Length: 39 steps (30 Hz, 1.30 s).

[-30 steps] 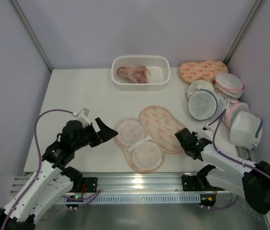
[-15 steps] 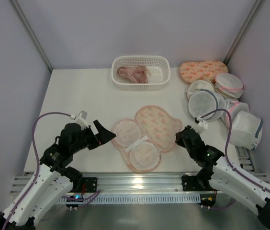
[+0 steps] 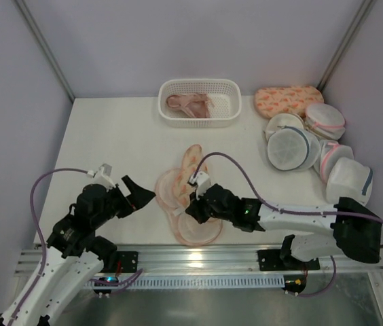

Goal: Unzip the laundry bag and remove the bra

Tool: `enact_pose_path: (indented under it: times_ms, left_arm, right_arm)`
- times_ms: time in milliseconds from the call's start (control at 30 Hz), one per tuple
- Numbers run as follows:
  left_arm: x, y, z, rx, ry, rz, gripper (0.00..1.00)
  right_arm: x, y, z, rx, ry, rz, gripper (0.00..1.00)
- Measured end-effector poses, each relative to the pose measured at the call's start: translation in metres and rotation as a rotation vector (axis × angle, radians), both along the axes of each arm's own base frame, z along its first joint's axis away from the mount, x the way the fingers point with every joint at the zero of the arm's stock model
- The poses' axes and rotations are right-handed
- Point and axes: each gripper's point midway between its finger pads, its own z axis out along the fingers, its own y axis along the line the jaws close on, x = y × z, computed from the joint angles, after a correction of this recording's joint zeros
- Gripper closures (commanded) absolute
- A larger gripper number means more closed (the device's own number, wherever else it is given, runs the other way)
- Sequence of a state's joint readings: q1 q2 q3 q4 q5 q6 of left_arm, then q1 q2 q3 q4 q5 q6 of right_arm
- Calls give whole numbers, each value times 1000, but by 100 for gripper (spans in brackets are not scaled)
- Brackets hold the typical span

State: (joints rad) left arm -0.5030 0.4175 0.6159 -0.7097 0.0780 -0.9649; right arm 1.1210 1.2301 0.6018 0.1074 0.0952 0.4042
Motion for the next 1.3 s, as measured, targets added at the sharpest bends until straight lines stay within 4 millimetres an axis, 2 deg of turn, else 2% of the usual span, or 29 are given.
enact_pose_path:
  times_ms: [167, 267, 400, 433, 467, 567, 633, 767, 833, 933, 1067, 1167, 1300]
  left_arm:
    - [-4, 9, -1, 11, -6, 31, 0]
    - [-7, 12, -4, 18, 3, 41, 0]
    - [-9, 15, -4, 14, 5, 55, 1]
    - [-10, 15, -4, 13, 7, 57, 1]
    - [-10, 16, -5, 15, 10, 58, 0]
    - [-11, 16, -6, 18, 14, 60, 1]
    - [-11, 16, -6, 19, 15, 60, 1]
    - [-10, 16, -5, 16, 8, 58, 1]
    - [-9, 15, -4, 17, 5, 56, 0]
    - [-5, 10, -10, 45, 23, 23, 1]
    - [3, -3, -41, 141, 147, -57, 1]
    - [9, -10, -68, 213, 250, -108, 1]
    - [12, -8, -93, 296, 321, -127, 0]
  right_arm:
    - [-47, 63, -10, -39, 0, 264, 96]
    - [-67, 81, -18, -53, 11, 350, 96]
    - [-88, 84, -37, -92, 52, 422, 94]
    - [-92, 83, -42, -104, 64, 435, 41]
    - [-95, 82, -46, -111, 79, 439, 29]
    - [-101, 79, -54, -133, 106, 447, 5]
    - [-104, 77, -52, -126, 107, 446, 2]
    - [-110, 63, -33, -62, 83, 437, 1]
    - [-110, 56, -8, 7, 54, 434, 0]
    - [-108, 55, 41, 134, -4, 418, 1]
    - [-97, 41, 87, 232, -76, 337, 0]
    - [-86, 22, 102, 256, -113, 254, 1]
    - [-76, -6, 103, 246, -128, 163, 1]
